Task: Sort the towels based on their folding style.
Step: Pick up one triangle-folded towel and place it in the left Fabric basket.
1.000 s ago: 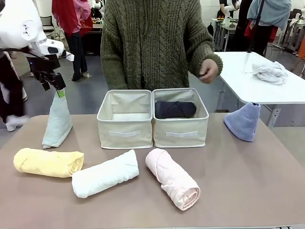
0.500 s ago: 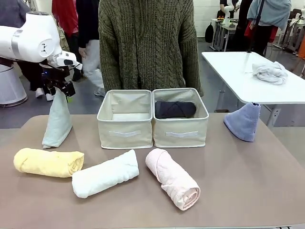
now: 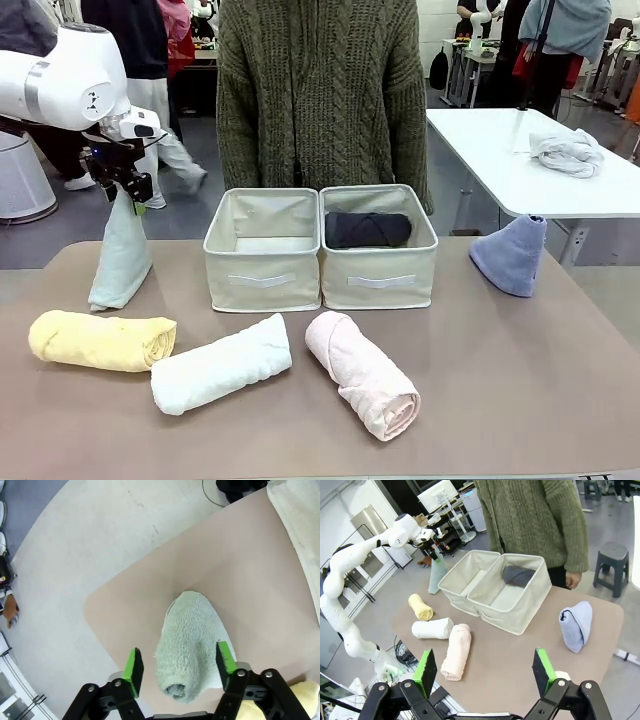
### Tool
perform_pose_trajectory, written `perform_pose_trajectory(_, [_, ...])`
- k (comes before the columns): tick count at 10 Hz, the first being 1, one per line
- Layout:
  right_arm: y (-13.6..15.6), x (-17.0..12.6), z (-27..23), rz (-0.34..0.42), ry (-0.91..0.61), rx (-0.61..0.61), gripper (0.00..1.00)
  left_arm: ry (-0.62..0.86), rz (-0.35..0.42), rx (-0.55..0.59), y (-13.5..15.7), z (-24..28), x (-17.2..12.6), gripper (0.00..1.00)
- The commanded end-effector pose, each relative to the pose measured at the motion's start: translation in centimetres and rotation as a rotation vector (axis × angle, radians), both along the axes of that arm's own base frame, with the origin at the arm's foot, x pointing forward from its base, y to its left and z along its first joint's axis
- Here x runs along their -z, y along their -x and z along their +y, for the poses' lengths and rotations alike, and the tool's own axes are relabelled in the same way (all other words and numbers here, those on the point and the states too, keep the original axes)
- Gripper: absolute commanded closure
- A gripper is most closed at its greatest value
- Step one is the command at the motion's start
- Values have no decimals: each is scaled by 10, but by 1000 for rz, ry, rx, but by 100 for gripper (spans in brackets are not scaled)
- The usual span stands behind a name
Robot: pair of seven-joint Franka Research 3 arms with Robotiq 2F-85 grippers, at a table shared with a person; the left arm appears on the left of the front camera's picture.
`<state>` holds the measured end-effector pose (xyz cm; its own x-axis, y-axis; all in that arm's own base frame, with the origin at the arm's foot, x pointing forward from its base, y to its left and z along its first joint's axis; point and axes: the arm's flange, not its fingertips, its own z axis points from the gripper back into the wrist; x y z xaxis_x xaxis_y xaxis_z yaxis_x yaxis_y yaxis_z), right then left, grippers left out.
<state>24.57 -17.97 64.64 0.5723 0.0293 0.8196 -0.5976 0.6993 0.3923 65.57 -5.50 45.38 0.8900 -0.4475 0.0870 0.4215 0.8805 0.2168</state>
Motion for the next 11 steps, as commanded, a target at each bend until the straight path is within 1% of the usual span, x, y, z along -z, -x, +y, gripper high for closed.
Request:
perform_pose_trajectory(1, [-1,1,0,-8,-10,-14,0,-16,11,-18,-2,-2,-1,100])
perform_pose_trajectory(2, [-1,1,0,-8,-10,-14,0,-18,16,-14,-4,-2,-2,100])
perform_pose_trajectory(3, [-1,1,0,-8,-10,-14,0,-16,22,-14,-4,-2,-2,84])
perform_pose_trajectory(4, [-1,1,0,-8,-10,-14,0,-13,23,-16,-2,-1,-2,93])
perform_pose_trajectory(5, [-1,1,0,-8,-10,-14,0,-10,30,-4,-2,0,-5,100])
perform_pose_trajectory(7, [-1,1,0,-8,-10,-14,0,-12,28,41,6,1,-15,100])
perform_pose_trajectory(8, [-1,1,0,-8,-10,-14,0,-11,23,64,16,7,-31,100])
perform_pose_trajectory(9, [-1,1,0,-8,-10,-14,0,9,64,102,44,26,-69,100])
perform_pose_trajectory(10, [-1,1,0,-8,-10,-14,0,116,111,260,97,69,-123,100])
perform_pose_trajectory(11, [-1,1,0,-8,-10,-14,0,132,115,383,153,117,-168,100])
